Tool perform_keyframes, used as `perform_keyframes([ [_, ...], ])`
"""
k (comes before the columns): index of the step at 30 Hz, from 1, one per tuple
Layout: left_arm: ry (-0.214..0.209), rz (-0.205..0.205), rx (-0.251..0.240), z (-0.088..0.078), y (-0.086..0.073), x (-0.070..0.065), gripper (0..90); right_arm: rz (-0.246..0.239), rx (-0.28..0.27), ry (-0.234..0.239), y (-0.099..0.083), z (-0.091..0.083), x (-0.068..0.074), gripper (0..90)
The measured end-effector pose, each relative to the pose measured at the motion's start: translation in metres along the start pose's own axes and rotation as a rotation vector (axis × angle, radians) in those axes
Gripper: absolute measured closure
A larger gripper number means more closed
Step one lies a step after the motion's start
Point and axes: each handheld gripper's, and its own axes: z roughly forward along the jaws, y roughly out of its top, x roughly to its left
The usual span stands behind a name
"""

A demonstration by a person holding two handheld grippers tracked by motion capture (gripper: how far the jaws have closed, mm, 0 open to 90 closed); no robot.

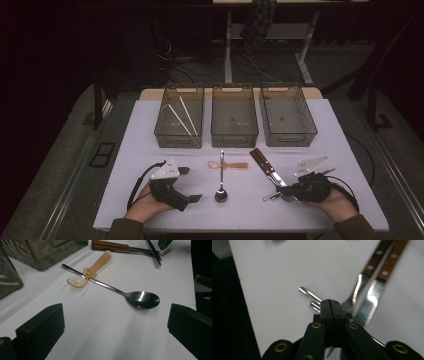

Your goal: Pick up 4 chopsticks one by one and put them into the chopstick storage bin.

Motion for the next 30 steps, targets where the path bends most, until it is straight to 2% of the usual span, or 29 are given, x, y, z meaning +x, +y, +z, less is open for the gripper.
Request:
perform_keyframes([
  [7,0.002,-0.001,0.003,0.001,0.000,0.000,0.0,-0.052,0.044,0.035,0.004,0.016,0.010,89.6],
  [11,0.002,-0.001,0.004,0.000,0.000,0.000,0.0,-0.063,0.056,0.043,0.005,0.020,0.012,89.6],
  [30,0.004,0.000,0.004,0.001,0.000,0.000,0.0,-0.051,0.018,-0.032,0.020,0.035,-0.002,89.6],
])
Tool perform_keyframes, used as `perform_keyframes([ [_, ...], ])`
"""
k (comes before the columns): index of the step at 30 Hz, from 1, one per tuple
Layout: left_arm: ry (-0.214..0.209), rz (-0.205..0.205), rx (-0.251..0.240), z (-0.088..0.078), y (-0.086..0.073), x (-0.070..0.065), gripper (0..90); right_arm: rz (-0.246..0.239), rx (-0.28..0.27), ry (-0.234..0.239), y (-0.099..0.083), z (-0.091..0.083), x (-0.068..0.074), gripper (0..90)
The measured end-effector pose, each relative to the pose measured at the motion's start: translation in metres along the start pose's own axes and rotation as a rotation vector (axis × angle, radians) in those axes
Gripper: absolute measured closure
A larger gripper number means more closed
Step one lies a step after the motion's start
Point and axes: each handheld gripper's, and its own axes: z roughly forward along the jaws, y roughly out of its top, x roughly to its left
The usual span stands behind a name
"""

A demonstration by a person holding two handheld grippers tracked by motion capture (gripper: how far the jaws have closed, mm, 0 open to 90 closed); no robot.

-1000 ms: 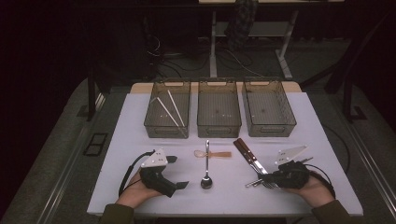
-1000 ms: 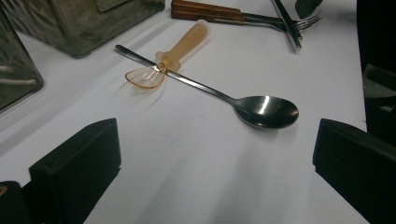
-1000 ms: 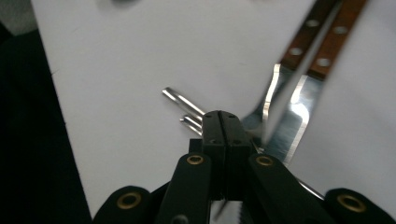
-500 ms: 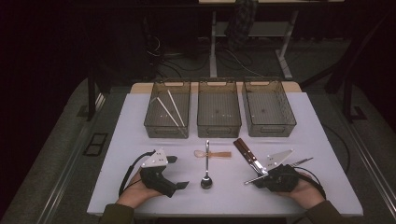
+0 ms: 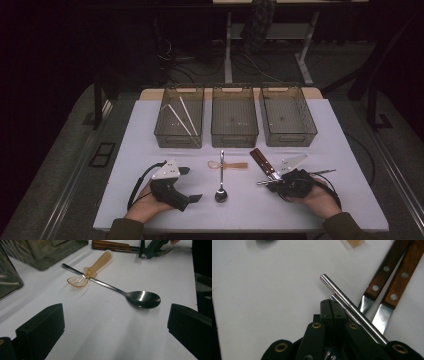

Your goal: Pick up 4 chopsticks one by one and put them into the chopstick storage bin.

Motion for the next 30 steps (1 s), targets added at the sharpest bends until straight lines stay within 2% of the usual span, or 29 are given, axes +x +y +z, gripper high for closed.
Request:
perform_keyframes([
  [9,-0.001,0.001,0.001,0.000,0.000,0.000,0.0,0.021,-0.024,-0.032,0.009,0.005,-0.009,89.6],
  [13,0.000,0.000,0.001,0.000,0.000,0.000,0.0,0.023,-0.026,-0.030,0.008,0.005,-0.011,89.7],
  [18,0.000,0.000,-0.003,-0.001,0.000,0.000,0.0,0.035,-0.072,-0.018,0.006,-0.009,-0.013,88.5],
  [24,-0.002,0.000,0.000,0.000,0.000,0.000,0.0,0.078,-0.108,-0.060,-0.012,-0.036,-0.038,71.8],
  [28,-0.001,0.000,0.003,0.001,0.000,0.001,0.0,0.082,-0.076,-0.106,-0.023,-0.044,-0.054,60.6],
  [30,-0.001,0.001,0.004,0.001,0.000,0.001,0.0,0.079,-0.067,-0.107,-0.026,-0.044,-0.059,57.2],
])
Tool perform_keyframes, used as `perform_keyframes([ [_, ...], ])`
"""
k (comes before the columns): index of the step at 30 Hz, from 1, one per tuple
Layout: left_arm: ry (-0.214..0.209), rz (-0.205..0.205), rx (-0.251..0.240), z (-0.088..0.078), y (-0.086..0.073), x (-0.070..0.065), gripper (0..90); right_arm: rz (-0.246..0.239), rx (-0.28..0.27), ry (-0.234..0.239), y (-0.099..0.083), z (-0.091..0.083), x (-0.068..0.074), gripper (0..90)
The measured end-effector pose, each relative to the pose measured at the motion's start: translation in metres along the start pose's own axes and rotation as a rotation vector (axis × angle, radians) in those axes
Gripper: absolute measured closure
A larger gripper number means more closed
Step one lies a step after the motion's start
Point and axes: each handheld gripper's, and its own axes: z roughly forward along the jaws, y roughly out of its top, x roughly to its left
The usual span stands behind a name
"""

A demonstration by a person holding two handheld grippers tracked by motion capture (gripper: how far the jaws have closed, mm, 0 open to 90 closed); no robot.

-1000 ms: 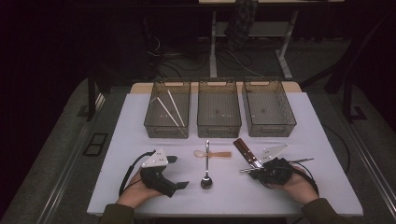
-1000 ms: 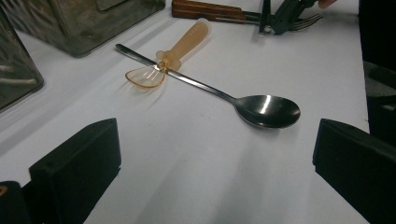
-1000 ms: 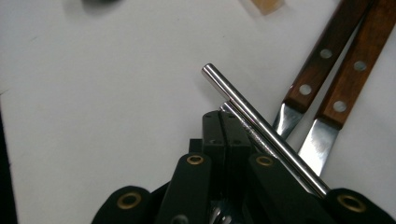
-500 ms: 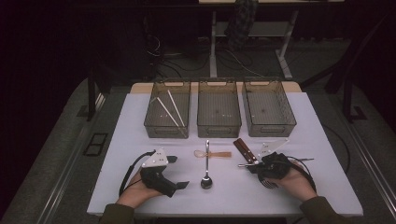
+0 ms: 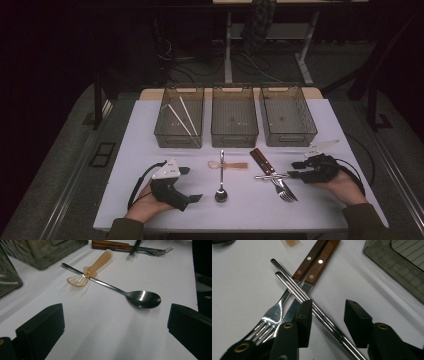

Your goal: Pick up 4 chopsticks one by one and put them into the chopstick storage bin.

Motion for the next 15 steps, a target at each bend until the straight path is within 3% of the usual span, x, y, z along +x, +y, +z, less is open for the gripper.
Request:
perform_keyframes([
  [7,-0.001,-0.001,0.002,0.000,0.000,0.000,0.0,-0.039,0.041,0.048,0.000,0.010,-0.003,53.7],
  [11,-0.001,0.000,0.002,0.000,0.000,0.000,0.0,-0.054,0.077,0.044,0.001,0.018,-0.002,54.9],
  [15,-0.002,-0.002,0.001,0.000,0.000,0.000,0.0,-0.061,0.079,0.048,0.000,0.017,-0.002,59.0],
])
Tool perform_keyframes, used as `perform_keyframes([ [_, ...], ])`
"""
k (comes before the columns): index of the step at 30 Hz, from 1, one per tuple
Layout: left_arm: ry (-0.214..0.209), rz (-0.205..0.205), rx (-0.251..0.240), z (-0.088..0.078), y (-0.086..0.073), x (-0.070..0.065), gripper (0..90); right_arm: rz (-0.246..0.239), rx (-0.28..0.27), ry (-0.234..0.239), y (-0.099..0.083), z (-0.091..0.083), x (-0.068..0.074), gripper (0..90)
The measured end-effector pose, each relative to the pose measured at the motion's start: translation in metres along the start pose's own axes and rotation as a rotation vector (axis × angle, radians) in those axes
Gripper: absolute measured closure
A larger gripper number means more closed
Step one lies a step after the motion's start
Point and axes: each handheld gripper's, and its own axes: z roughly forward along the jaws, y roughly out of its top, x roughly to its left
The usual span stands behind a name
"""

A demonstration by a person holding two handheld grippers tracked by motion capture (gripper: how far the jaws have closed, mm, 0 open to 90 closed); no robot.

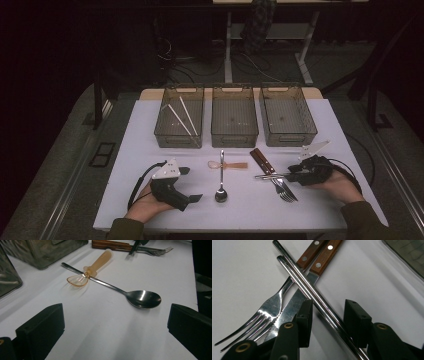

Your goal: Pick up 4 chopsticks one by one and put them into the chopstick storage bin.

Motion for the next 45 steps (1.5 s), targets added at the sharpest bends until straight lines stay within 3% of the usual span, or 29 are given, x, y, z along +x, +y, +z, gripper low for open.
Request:
perform_keyframes([
  [19,-0.001,0.001,-0.001,0.000,0.000,-0.001,0.0,-0.003,0.019,0.025,-0.004,-0.004,0.014,69.5],
  [32,0.000,0.003,0.000,0.000,0.000,-0.001,0.0,-0.032,0.030,0.053,-0.007,-0.006,0.026,76.6],
  [45,0.000,0.003,0.000,0.000,0.000,-0.001,0.0,-0.030,0.036,0.068,-0.006,-0.006,0.031,78.3],
])
